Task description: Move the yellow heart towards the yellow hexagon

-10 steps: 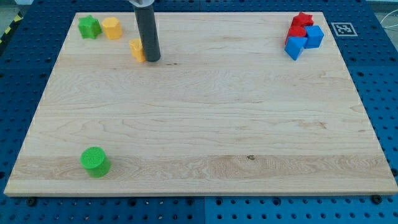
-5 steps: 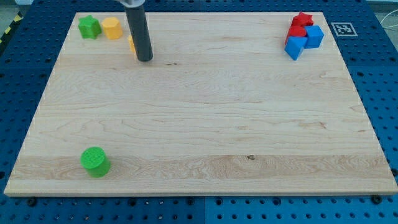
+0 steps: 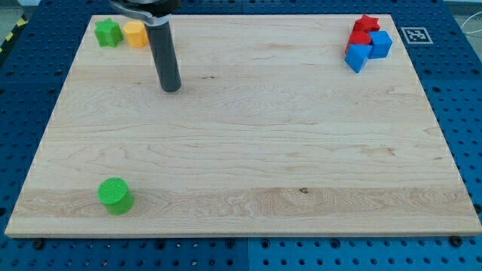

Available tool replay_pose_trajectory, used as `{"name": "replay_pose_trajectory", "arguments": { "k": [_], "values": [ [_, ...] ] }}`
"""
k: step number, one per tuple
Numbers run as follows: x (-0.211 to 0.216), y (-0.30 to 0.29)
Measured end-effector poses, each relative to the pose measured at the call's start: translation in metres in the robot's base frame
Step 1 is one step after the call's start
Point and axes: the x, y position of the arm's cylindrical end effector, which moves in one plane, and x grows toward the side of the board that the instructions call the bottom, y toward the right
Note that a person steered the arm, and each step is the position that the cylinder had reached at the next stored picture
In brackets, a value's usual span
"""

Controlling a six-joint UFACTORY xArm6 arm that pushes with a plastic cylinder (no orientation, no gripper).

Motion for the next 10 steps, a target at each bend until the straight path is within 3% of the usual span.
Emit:
{"name": "replay_pose_trajectory", "arguments": {
  "k": [3, 10],
  "values": [
    [-0.056, -0.012],
    [-0.072, -0.012]
  ]
}}
